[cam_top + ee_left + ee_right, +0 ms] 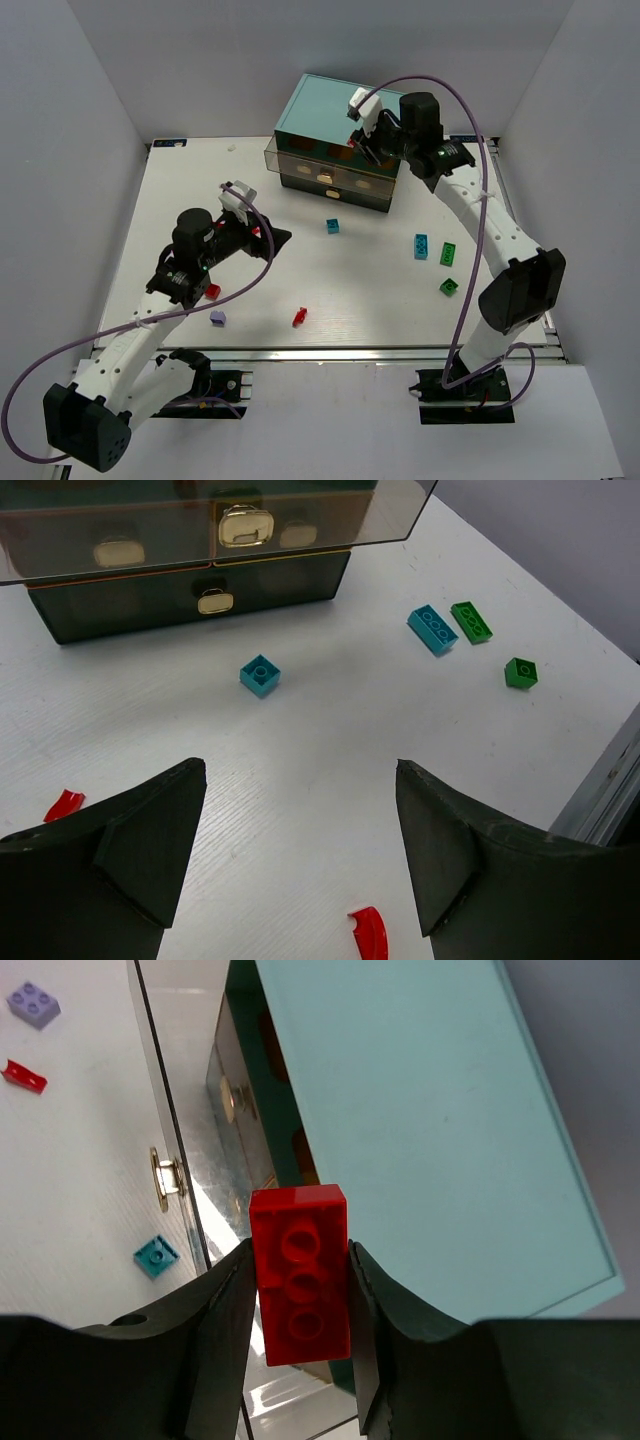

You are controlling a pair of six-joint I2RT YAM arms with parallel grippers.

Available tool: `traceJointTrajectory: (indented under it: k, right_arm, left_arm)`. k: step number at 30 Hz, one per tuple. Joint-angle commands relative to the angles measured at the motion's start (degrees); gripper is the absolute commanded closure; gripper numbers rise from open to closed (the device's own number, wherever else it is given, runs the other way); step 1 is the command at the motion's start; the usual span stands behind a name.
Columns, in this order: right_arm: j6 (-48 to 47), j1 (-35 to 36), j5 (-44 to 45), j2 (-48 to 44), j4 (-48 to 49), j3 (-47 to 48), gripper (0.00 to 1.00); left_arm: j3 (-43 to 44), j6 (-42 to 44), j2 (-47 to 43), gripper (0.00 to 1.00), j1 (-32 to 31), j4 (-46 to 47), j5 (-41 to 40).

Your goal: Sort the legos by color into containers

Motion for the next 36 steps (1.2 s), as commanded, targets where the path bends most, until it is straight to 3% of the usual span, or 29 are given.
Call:
traceJointTrajectory:
  k: [1,19,22,24,26,28,30,32,33,34,35,36]
  right_arm:
    - [-0.66,-0.69,0.41,-0.89,4.59,-1.01,0.84]
    - [-0.84,-3.23,-3.54,2.63,2.22,-1.81,0.31]
    - [-0.23,-3.59,-4.16,2.02,1.7,-1.19,0.31]
    - [1.26,-3.67,-5.99,-0.08,1.52,-1.27,0.34]
    - [4.86,-4.02,-12.46,-5.07,0.65,-3.46,0.61]
    - [8.8,-3.94,-18.54,-9.82,1.16,-8.19,1.0]
    - [10.58,-4.03,-28.12,-19.05,5.72,-21.05,1.0]
    - [10.41,-3.94,-37.35,-27.37,9.23,-30.15,0.99]
    - [9.97,-3.85,-39.56,-29.95,10.12,-38.63,0.83]
    - [9.27,-3.94,-41.23,-32.15,10.83,-42.72,0.48]
    - [7.53,-3.94,-42.73,-36.87,12.84,-46.76,0.35]
    - [5.68,-4.03,-42.57,-39.44,13.12,-53.5,0.27]
  left_arm:
    - [-0.47,1.16,-0.07,0.14,-0.24,1.11,2.47]
    - [-0.91,0.81,0.11,0.13,-0.24,2.87,7.92]
    - [-1.08,0.81,0.19,0.14,-0.24,3.13,8.45]
    - [-1.17,0.54,0.55,0.19,-0.24,3.31,8.98]
    - [-1.43,0.19,1.68,0.45,-0.77,3.4,10.21]
    - [-1.26,-0.42,2.83,0.75,-0.77,3.4,10.82]
    - [-0.73,-1.47,5.2,0.82,-0.77,3.05,11.0]
    - [1.28,-1.92,7.91,0.82,-1.82,1.39,10.91]
    - [1.9,-2.09,8.97,0.79,-1.82,0.07,10.13]
    - [2.52,-2.79,10.12,0.73,-2.69,-2.03,9.43]
    - [3.91,-3.23,11.35,0.61,-4.18,-3.01,7.24]
    - [4.88,-4.11,14.23,0.57,-5.15,-6.33,6.35]
